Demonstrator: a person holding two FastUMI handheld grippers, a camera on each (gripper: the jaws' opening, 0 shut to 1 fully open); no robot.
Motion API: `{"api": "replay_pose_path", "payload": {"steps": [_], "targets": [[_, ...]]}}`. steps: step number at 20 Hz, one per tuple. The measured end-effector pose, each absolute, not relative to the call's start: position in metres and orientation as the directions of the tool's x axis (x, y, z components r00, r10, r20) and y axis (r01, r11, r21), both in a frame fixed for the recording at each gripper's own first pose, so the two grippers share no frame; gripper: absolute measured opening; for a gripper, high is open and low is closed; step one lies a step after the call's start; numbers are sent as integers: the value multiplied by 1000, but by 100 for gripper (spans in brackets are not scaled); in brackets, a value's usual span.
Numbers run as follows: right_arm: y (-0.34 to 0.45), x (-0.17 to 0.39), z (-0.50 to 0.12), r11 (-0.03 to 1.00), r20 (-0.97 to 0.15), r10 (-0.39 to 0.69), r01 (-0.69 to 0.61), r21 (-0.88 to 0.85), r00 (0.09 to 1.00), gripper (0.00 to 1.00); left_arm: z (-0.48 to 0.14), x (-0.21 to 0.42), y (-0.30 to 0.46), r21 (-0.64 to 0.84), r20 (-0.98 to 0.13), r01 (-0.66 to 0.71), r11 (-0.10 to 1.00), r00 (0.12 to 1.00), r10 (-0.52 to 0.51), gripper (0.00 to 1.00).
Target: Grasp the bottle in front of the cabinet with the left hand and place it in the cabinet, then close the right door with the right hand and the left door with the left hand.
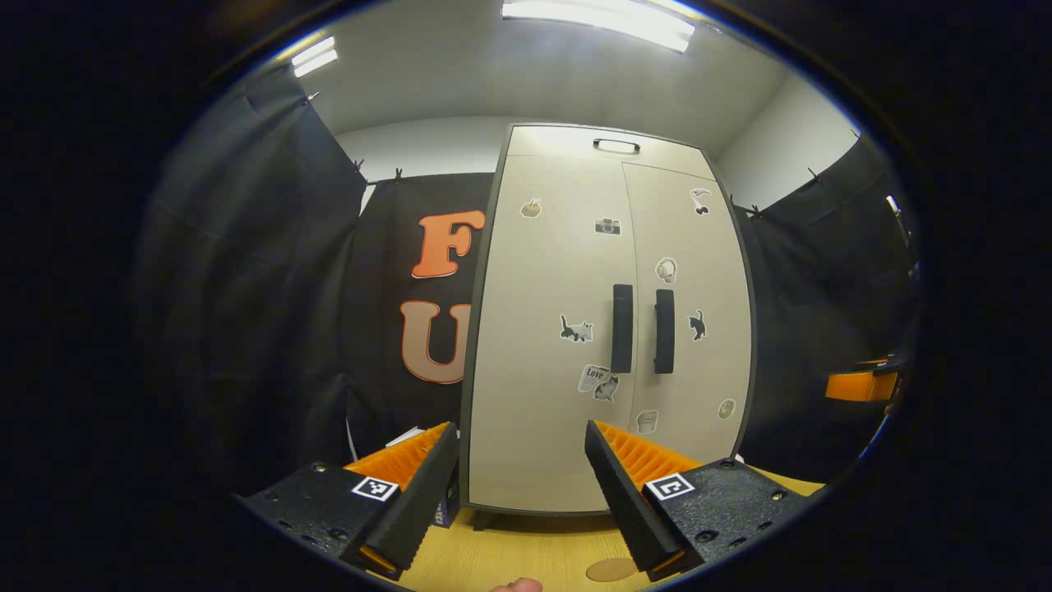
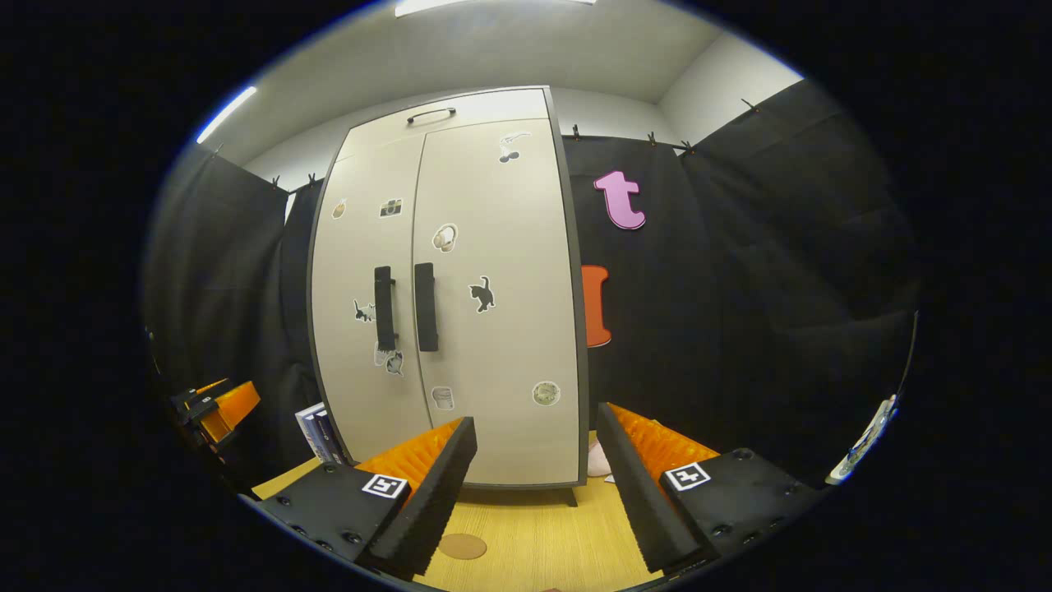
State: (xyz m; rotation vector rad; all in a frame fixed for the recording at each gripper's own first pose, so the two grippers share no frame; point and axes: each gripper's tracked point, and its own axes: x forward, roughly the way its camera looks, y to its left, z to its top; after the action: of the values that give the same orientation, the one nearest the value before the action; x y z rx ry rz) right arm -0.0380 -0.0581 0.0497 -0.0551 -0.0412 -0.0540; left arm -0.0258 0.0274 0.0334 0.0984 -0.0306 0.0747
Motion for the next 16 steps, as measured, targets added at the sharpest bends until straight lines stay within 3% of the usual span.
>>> {"api": "replay_pose_path", "payload": {"steps": [4,16], "targets": [[-48,-42,45,998,67,-42,45,-40,997,97,16,-42,24,72,2,-69,995,998,69,94],[-46,-46,34,998,56,-57,58,-16,997,98,32,-47,33,54,54,-102,993,994,99,94]]}}
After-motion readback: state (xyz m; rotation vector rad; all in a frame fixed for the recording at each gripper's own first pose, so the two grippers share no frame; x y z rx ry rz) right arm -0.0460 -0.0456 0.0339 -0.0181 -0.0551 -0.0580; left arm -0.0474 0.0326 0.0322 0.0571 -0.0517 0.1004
